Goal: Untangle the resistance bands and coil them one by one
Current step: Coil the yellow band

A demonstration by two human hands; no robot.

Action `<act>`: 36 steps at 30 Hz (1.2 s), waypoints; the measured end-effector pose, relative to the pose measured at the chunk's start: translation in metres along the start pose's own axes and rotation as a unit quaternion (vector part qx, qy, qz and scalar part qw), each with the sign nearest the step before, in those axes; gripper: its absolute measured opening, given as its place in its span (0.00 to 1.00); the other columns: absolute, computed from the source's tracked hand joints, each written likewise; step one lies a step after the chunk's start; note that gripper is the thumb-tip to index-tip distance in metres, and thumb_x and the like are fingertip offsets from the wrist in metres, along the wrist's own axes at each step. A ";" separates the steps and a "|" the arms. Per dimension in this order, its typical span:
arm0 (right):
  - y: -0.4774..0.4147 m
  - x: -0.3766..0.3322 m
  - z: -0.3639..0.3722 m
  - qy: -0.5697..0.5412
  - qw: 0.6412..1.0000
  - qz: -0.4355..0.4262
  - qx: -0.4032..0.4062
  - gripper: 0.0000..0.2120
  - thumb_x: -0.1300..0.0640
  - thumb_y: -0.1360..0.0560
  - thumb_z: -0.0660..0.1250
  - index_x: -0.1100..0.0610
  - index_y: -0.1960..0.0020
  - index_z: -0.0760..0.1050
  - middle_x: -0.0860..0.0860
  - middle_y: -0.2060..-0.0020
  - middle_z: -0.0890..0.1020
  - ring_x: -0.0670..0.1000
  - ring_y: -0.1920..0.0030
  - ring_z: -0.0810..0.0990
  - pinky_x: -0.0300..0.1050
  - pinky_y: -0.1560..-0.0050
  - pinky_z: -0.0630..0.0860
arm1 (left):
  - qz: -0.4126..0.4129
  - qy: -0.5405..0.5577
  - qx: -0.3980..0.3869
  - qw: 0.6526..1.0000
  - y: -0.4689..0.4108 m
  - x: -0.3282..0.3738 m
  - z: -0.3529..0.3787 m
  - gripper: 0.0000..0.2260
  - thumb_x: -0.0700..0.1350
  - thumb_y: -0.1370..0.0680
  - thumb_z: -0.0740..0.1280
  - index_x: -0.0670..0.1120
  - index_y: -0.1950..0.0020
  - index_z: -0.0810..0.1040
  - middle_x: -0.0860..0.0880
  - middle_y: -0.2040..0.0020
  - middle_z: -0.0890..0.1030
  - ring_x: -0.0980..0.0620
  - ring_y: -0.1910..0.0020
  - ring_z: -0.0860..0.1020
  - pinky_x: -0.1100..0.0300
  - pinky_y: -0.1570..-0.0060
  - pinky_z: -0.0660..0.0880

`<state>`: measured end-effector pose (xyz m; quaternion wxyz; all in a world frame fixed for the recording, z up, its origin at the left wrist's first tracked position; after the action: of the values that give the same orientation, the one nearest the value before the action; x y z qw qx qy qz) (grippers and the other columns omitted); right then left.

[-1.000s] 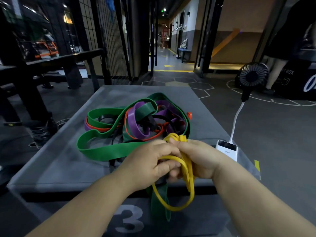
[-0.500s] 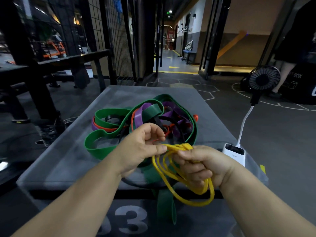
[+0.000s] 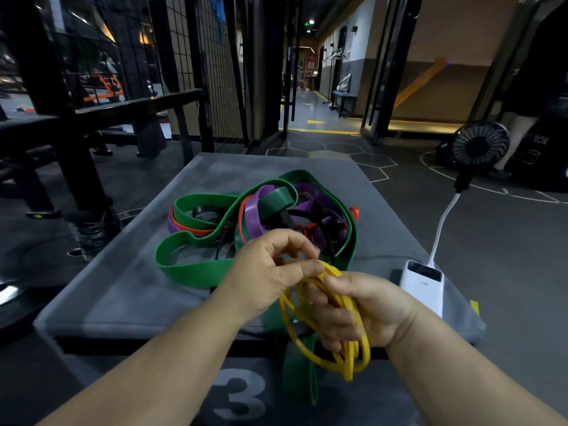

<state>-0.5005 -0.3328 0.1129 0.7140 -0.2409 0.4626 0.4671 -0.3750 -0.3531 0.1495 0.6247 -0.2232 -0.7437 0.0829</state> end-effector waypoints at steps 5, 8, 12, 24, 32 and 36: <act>-0.004 -0.001 0.010 -0.036 0.998 -0.011 -0.051 0.13 0.44 0.22 0.65 0.53 0.58 0.74 0.43 0.71 0.77 0.41 0.74 0.77 0.39 0.65 0.77 | -0.042 0.075 -0.116 0.989 0.006 -0.005 0.020 0.28 0.71 0.33 0.67 0.55 0.40 0.76 0.54 0.41 0.80 0.58 0.39 0.77 0.63 0.43 0.73; -0.007 0.003 0.013 -0.015 0.999 -0.008 -0.038 0.13 0.44 0.25 0.69 0.53 0.60 0.76 0.46 0.70 0.77 0.44 0.70 0.79 0.40 0.62 0.79 | -0.066 0.085 -0.155 0.982 0.011 -0.003 0.026 0.35 0.75 0.34 0.62 0.53 0.36 0.74 0.49 0.41 0.81 0.55 0.40 0.78 0.63 0.43 0.74; -0.007 0.003 0.012 -0.008 1.000 -0.017 -0.017 0.12 0.46 0.27 0.72 0.53 0.64 0.76 0.46 0.70 0.77 0.46 0.68 0.79 0.42 0.60 0.79 | -0.065 -0.002 -0.159 0.985 0.012 0.001 0.022 0.40 0.81 0.41 0.56 0.58 0.39 0.73 0.55 0.44 0.78 0.66 0.44 0.75 0.72 0.46 0.71; 0.006 -0.018 -0.007 0.048 0.989 -0.071 0.122 0.15 0.49 0.33 0.76 0.55 0.68 0.74 0.52 0.72 0.75 0.50 0.69 0.78 0.46 0.60 0.77 | -0.193 0.133 -0.133 0.963 0.008 -0.018 0.007 0.21 0.38 0.31 0.71 0.36 0.39 0.74 0.37 0.47 0.80 0.43 0.48 0.79 0.47 0.42 0.75; 0.013 -0.024 -0.031 0.192 0.933 -0.078 0.296 0.05 0.55 0.35 0.74 0.53 0.67 0.79 0.53 0.69 0.78 0.49 0.66 0.78 0.42 0.62 0.74 | -0.167 0.097 -0.020 0.981 0.001 -0.016 -0.001 0.05 0.34 0.24 0.66 0.42 0.52 0.78 0.52 0.66 0.76 0.56 0.67 0.75 0.65 0.65 0.72; 0.013 -0.022 -0.022 0.030 0.965 -0.104 0.238 0.16 0.52 0.45 0.82 0.59 0.66 0.80 0.55 0.67 0.79 0.54 0.63 0.82 0.49 0.58 0.80 | -0.145 0.013 -0.035 0.989 0.000 -0.018 0.001 0.11 0.35 0.26 0.71 0.48 0.47 0.77 0.47 0.55 0.82 0.51 0.55 0.80 0.58 0.52 0.77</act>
<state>-0.5249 -0.3540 0.1233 0.7814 -0.1243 0.5539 0.2592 -0.3736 -0.3604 0.1335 0.6316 -0.1359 -0.7623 -0.0375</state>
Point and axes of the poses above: each hand's wrist, its own y-axis away from the middle knuckle, its own z-axis out of the palm, x = y × z, the point moved 5 cm from there along -y, towards the middle knuckle
